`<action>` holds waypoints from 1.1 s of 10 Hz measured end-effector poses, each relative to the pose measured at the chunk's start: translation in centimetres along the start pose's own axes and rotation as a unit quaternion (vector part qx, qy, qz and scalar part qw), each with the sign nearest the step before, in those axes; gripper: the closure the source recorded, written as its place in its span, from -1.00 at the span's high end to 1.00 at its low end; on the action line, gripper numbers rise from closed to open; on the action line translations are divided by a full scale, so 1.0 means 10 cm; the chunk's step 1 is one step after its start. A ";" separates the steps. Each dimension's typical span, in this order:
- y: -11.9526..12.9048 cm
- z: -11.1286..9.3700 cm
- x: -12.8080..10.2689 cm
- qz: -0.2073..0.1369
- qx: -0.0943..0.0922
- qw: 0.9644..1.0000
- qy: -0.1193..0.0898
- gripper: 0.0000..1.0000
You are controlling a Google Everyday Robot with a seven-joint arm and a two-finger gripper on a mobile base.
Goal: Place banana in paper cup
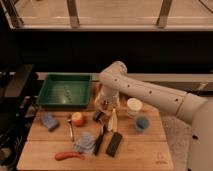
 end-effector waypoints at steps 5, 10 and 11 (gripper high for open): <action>0.26 0.36 0.11 0.082 0.001 0.996 -0.019 0.55; 0.37 0.66 0.14 0.126 -0.004 0.991 -0.039 0.55; 0.38 0.73 0.14 0.129 -0.008 0.991 -0.043 0.55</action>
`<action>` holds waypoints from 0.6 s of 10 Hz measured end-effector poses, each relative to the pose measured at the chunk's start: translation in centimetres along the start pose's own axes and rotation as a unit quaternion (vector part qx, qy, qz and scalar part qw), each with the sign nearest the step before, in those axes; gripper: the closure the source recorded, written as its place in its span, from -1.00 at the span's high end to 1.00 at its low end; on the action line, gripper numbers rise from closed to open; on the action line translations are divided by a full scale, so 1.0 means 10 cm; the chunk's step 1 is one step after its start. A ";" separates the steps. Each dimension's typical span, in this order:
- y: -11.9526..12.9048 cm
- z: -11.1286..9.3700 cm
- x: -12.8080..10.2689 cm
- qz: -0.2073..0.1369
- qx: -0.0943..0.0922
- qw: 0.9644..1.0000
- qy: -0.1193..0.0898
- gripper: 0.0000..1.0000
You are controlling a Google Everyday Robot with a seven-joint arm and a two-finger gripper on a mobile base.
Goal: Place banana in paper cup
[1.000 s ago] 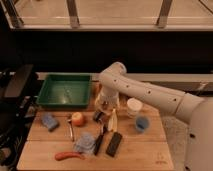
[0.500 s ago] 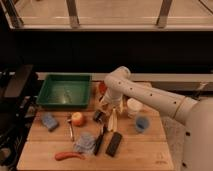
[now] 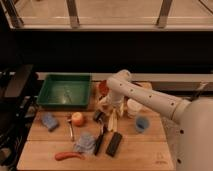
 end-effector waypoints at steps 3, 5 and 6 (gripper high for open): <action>0.09 0.11 0.04 0.014 -0.010 1.000 -0.006 0.55; 0.13 0.06 0.05 0.022 0.006 1.000 -0.001 0.55; 0.15 -0.05 0.05 0.023 0.017 1.000 0.005 0.55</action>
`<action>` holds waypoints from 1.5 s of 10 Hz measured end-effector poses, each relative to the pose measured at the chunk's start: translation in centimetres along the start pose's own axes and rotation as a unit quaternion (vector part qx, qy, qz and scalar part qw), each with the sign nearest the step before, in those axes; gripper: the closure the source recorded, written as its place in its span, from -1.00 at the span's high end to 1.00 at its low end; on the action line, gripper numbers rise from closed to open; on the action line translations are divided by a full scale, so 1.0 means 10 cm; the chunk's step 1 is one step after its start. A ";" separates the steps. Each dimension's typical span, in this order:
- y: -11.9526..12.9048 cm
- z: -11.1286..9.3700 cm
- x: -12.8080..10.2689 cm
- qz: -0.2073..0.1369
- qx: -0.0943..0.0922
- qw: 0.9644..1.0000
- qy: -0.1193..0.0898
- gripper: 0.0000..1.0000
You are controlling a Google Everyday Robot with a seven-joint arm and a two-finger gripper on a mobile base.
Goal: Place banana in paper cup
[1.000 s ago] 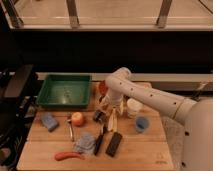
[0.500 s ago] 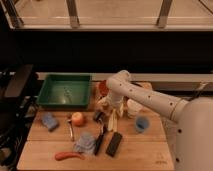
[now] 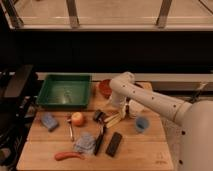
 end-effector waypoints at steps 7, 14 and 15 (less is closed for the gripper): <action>-0.04 0.07 -0.08 0.000 0.005 1.000 -0.017 0.55; -0.08 0.19 -0.14 -0.004 -0.002 0.999 -0.036 -0.45; -0.08 0.19 -0.14 -0.004 -0.002 0.999 -0.037 -0.66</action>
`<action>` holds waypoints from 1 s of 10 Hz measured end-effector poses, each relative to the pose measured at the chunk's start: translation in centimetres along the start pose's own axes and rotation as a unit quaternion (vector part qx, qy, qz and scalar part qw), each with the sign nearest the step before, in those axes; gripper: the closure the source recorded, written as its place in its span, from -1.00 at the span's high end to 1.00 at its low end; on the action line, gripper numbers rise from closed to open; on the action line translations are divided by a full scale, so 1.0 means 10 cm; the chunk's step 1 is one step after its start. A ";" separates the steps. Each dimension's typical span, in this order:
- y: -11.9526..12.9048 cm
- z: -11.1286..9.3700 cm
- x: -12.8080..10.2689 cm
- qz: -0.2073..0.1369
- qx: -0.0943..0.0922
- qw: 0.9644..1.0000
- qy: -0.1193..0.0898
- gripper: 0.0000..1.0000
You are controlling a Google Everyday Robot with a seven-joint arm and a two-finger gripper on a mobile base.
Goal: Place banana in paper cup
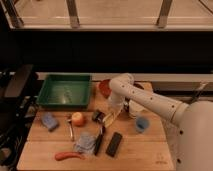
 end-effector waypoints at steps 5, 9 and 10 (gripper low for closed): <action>-0.09 -0.33 0.06 0.002 0.015 1.000 0.025 -1.00; -0.36 -0.94 0.22 -0.007 0.054 0.996 0.065 -1.00; -0.42 -1.06 0.25 -0.009 0.062 0.995 0.074 -1.00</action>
